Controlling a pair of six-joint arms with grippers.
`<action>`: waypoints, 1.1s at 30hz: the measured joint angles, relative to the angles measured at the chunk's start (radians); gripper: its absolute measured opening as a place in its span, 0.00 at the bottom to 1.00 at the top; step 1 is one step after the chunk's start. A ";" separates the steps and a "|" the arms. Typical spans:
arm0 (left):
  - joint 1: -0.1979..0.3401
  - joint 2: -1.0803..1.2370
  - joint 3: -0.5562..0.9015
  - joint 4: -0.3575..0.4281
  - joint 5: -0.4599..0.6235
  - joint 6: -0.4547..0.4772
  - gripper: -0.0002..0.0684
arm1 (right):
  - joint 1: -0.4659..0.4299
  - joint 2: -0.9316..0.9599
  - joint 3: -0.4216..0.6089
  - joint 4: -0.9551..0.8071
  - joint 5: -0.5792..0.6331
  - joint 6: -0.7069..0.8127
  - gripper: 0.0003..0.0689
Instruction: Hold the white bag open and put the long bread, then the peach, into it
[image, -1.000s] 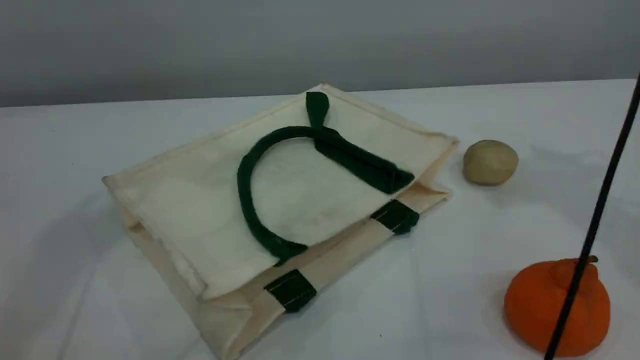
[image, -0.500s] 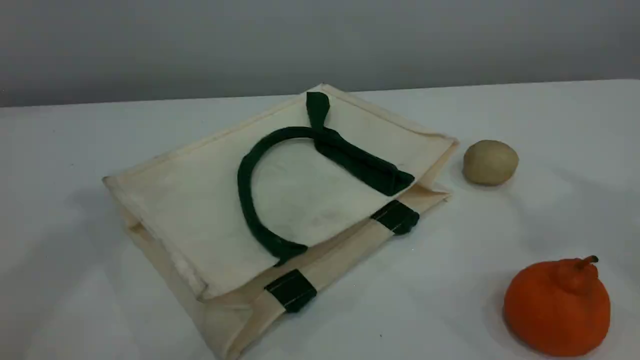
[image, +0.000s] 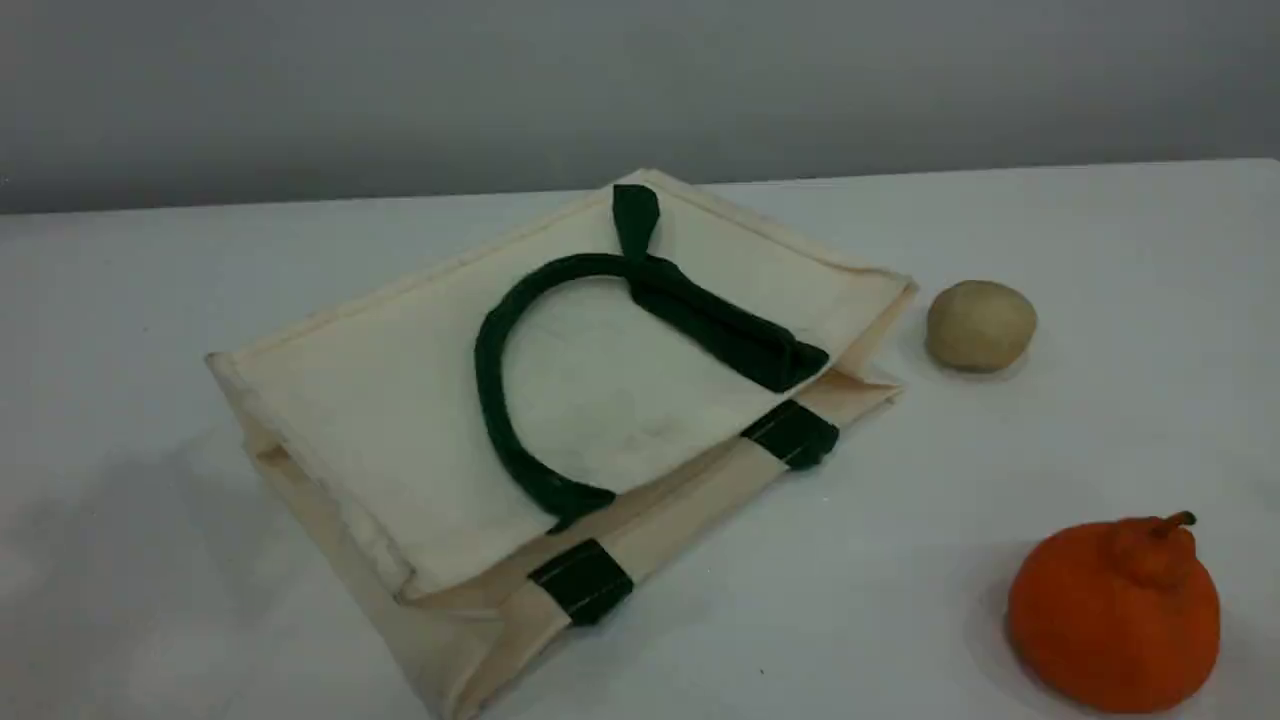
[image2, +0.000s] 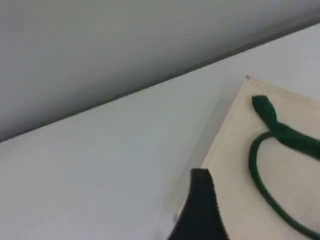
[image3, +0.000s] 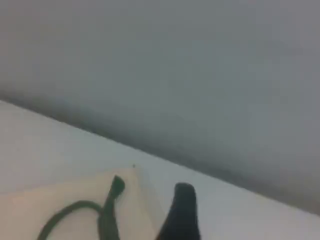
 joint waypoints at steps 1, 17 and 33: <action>0.000 -0.028 0.024 0.007 0.000 0.000 0.77 | 0.000 -0.021 0.000 0.000 0.007 0.002 0.86; 0.000 -0.497 0.500 0.037 -0.001 -0.039 0.77 | 0.002 -0.381 0.221 0.001 0.093 0.023 0.86; 0.000 -0.959 0.881 0.037 0.000 -0.094 0.77 | 0.002 -0.905 0.635 -0.018 0.138 0.090 0.86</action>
